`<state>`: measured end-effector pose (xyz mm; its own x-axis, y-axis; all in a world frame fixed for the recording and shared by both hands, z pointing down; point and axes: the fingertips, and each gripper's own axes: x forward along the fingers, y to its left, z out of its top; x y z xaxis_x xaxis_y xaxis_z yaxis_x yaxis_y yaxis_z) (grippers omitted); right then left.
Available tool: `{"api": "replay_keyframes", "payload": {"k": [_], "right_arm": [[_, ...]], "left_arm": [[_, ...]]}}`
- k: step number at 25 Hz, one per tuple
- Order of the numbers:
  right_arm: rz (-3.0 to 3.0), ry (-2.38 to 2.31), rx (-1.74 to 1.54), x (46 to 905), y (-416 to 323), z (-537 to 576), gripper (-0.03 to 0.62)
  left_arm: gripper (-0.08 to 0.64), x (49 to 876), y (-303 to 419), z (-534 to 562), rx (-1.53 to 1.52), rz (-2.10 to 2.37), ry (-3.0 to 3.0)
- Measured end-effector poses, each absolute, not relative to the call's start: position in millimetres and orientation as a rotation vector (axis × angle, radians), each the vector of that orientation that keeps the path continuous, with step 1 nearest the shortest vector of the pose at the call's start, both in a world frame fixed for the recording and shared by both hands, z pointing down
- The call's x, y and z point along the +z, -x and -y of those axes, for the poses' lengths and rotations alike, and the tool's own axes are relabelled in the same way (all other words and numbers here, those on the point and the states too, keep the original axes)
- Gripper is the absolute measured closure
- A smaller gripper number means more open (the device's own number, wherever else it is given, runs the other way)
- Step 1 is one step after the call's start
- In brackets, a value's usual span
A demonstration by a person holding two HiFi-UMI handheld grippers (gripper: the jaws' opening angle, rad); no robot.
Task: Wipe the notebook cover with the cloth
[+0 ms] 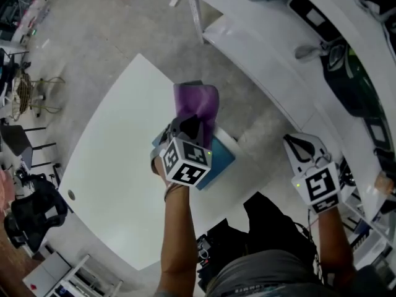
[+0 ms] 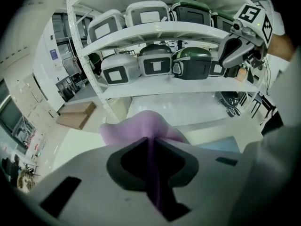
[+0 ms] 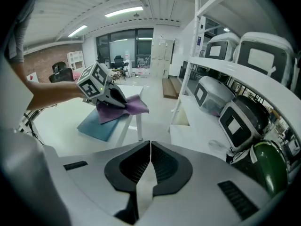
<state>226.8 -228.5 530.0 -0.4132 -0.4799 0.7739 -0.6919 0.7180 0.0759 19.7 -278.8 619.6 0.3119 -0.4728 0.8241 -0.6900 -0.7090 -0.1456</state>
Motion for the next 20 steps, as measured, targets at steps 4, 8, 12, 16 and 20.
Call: {"api": "replay_keyframes", "payload": {"k": [4, 8, 12, 16, 20], "right_arm": [[2.088, -0.901, 0.331, 532, -237, 229, 0.560], [2.100, -0.879, 0.314, 530, -229, 228, 0.560], [2.123, -0.842, 0.287, 526, -202, 224, 0.560], [2.149, -0.789, 0.258, 522, -169, 216, 0.560], [2.169, -0.748, 0.245, 522, -145, 206, 0.560]], "left_arm": [[0.518, 621, -36, 278, 1.334, 1.053, -2.364], [0.518, 619, -25, 261, 1.322, 1.068, -2.344], [0.518, 619, 3, 228, 1.302, 1.104, -2.300], [0.518, 620, 38, 191, 1.279, 1.150, -2.241], [0.518, 619, 58, 166, 1.290, 1.169, -2.210]]}}
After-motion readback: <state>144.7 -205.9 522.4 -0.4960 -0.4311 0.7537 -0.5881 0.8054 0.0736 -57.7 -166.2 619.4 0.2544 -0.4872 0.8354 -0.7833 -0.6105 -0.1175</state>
